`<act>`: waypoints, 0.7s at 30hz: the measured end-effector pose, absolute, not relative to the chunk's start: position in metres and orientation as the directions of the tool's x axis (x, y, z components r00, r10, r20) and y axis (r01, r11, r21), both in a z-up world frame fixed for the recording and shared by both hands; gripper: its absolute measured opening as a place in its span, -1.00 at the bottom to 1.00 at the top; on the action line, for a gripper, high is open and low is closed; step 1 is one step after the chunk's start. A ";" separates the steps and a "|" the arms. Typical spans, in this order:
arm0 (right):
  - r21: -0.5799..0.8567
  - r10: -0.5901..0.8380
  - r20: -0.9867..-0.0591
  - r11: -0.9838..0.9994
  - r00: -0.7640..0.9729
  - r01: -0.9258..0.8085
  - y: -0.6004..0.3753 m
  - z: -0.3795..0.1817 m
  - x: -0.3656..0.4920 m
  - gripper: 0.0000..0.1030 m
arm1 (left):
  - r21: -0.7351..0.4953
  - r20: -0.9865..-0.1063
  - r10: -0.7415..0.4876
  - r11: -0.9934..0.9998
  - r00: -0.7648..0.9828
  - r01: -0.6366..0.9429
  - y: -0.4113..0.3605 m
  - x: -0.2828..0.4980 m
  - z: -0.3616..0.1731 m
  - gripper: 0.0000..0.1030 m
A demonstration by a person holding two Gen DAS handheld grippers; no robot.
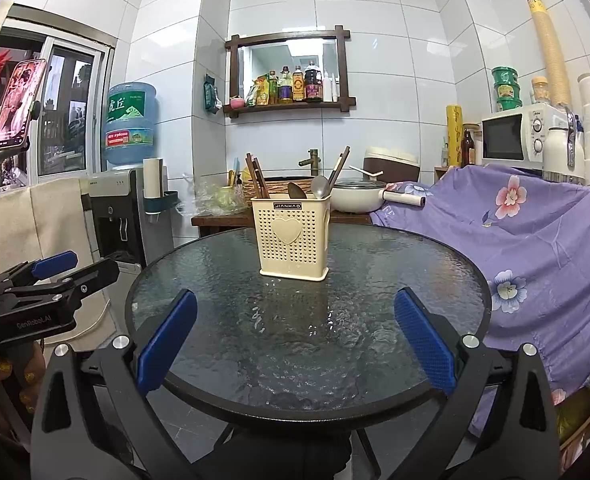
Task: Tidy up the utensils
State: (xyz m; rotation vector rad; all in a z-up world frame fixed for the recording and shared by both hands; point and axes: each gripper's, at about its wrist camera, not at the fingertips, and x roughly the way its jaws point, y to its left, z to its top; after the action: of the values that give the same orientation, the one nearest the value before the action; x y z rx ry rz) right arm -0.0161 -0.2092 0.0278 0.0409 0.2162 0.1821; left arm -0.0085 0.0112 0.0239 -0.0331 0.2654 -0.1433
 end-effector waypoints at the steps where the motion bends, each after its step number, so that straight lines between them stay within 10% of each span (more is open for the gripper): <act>1: 0.058 0.183 -0.208 0.983 0.961 -0.174 -0.209 0.028 -0.016 0.89 | -0.054 -0.260 -0.148 0.989 0.954 0.139 0.011 -0.008 0.024 0.88; 21: 0.062 0.180 -0.213 0.983 0.960 -0.171 -0.208 0.027 -0.016 0.89 | -0.054 -0.272 -0.149 0.989 0.951 0.140 0.009 -0.008 0.024 0.88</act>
State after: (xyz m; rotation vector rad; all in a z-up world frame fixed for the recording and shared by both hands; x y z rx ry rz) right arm -0.0158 -0.2079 0.0268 0.0430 0.2201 0.1782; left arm -0.0082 0.0086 0.0244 -0.0339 0.2794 -0.1468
